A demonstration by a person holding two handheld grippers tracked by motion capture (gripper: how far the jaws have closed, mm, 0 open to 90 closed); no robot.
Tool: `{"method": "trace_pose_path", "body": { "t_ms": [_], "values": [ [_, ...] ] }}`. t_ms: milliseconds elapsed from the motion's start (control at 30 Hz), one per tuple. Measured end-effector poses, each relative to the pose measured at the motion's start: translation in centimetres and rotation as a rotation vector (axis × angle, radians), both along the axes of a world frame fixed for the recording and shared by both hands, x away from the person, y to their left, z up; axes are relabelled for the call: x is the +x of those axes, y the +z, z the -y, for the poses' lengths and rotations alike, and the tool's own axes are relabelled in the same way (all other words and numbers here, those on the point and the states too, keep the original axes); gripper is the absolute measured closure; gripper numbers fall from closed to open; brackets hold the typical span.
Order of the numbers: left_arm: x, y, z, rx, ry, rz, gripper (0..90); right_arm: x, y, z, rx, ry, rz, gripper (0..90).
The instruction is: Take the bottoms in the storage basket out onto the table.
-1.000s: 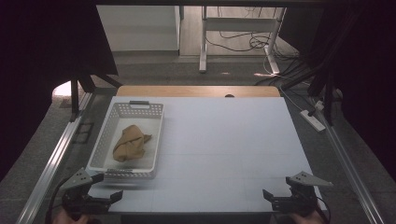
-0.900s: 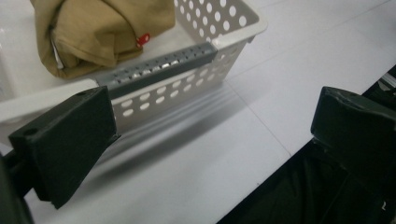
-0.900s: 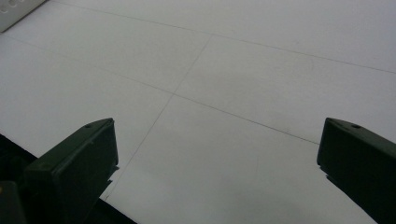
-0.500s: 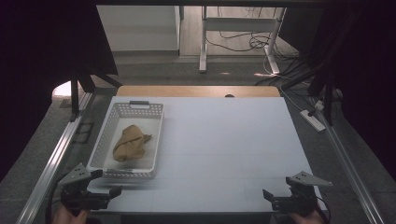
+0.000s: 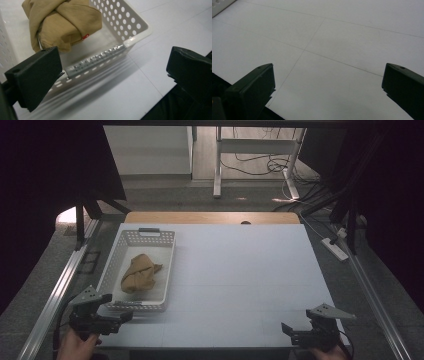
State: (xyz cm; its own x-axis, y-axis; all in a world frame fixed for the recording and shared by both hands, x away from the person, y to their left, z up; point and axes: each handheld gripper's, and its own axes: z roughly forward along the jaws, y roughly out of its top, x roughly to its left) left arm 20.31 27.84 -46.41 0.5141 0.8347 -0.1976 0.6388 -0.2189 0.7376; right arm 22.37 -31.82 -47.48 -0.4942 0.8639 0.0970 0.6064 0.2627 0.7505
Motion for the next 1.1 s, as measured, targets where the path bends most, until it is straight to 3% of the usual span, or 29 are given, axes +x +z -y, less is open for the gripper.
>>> {"method": "trace_pose_path", "body": {
  "t_ms": [367,933,1100],
  "values": [
    [1.9,-0.1,0.4,0.023,0.013,-0.016,0.0,0.0,0.0,0.0,0.000,0.001,-0.004,0.0],
    [4.2,-0.3,0.7,0.002,0.020,-0.059,0.0,0.1,-0.1,-0.1,-0.008,0.005,-0.009,0.0],
    [5.1,-0.3,0.9,0.002,0.001,-0.069,0.0,0.1,-0.1,-0.1,-0.011,0.007,-0.010,0.0]
  ]
}}
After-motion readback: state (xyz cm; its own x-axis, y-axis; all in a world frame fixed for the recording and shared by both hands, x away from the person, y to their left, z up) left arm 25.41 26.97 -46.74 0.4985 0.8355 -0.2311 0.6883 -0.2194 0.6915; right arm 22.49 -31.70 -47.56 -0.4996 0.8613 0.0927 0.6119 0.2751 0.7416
